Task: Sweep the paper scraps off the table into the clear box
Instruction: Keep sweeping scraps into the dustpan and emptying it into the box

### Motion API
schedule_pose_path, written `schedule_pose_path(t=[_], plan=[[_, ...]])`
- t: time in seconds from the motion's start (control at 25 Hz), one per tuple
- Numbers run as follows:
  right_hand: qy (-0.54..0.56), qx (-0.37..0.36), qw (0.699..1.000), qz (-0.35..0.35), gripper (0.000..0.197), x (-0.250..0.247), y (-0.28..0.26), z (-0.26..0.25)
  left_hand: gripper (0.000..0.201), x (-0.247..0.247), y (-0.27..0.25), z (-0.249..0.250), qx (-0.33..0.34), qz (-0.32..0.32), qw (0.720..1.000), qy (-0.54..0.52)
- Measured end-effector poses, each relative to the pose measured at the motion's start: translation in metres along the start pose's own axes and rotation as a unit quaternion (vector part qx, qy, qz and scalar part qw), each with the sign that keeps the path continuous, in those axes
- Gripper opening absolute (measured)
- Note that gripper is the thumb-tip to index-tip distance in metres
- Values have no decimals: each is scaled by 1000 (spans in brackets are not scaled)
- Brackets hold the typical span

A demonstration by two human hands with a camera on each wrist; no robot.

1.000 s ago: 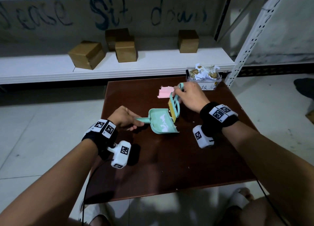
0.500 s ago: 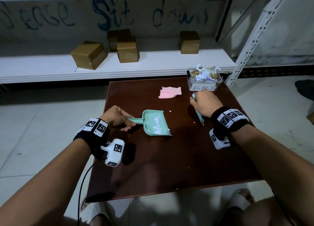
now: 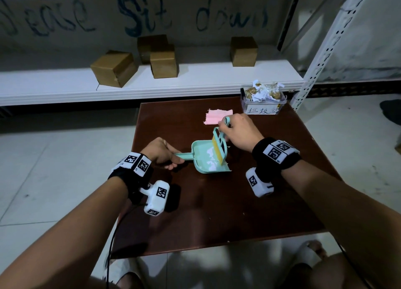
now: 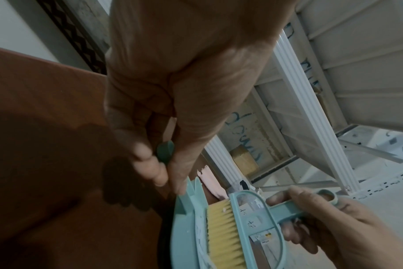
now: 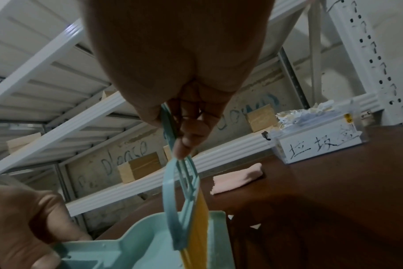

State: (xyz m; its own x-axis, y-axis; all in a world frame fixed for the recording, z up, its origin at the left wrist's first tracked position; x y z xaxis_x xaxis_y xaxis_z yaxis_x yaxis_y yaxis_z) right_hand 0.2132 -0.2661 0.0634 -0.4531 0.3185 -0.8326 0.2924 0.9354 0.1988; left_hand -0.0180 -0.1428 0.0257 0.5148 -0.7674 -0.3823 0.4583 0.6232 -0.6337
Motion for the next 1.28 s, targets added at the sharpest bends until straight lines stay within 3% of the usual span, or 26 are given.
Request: schedule_pose_path(t=[0.16, 0.32, 0.52, 0.88, 1.12, 1.28], plan=[[115, 46, 991, 52, 38, -9, 4, 5, 15, 0, 1, -3, -7, -2, 1000, -2], [246, 125, 956, 101, 33, -13, 5, 15, 19, 1, -1, -4, -7, 2, 999, -44], [337, 189, 919, 75, 28, -18, -3, 21, 22, -5, -2, -4, -6, 8, 996, -87], [334, 181, 923, 62, 29, -35, -7, 31, 15, -13, -4, 0, -1, 32, 990, -140], [343, 165, 922, 76, 30, -47, -7, 30, 20, -13, 0, -2, 0, 41, 987, -153], [299, 156, 940, 57, 27, -43, -6, 29, 17, -9, -4, 2, 3, 20, 988, -153]])
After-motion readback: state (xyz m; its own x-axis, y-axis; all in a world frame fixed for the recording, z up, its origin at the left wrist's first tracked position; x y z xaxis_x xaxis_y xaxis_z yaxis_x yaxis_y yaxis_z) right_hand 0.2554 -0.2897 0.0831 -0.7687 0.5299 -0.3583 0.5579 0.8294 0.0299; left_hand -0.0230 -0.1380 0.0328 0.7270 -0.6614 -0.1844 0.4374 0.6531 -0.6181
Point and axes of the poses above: each hand's wrist, its own y-axis towards the middle knuckle, its own x-axis out of the palm, z = x × y, the point moved 2 cm from there along y, towards the middle knuckle, and after that the axes turned 5 degrees about -x, right-handed, at the moved point
